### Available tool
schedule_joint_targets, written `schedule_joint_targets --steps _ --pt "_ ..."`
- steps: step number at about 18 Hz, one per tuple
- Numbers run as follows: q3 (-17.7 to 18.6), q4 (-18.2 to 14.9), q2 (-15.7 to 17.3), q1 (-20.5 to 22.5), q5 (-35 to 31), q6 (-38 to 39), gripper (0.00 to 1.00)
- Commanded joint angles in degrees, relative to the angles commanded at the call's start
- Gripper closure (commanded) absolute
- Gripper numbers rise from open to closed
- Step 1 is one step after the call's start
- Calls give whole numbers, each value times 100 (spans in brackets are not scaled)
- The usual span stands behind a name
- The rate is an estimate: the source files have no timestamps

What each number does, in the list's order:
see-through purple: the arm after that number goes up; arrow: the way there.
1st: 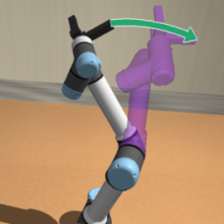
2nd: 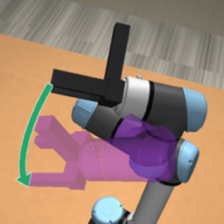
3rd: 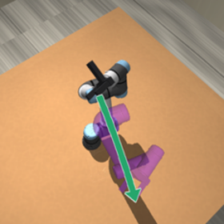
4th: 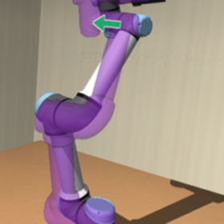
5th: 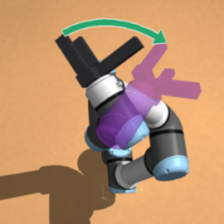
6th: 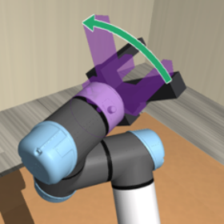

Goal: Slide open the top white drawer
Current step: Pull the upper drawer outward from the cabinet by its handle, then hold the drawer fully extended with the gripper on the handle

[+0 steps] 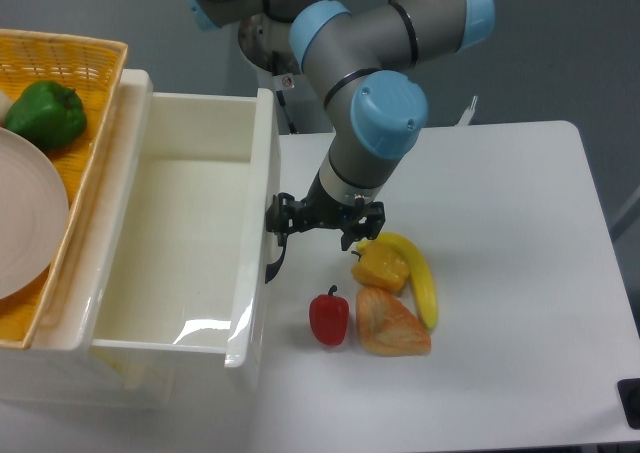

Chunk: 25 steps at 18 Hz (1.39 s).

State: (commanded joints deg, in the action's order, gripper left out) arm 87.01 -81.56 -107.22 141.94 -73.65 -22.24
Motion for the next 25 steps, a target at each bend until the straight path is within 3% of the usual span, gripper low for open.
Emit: schedule_joint_targets --steps 21,25 --pt "-18 -18 -18 105 79 9 0" --pt "-18 -35 0 237 334 9 0"
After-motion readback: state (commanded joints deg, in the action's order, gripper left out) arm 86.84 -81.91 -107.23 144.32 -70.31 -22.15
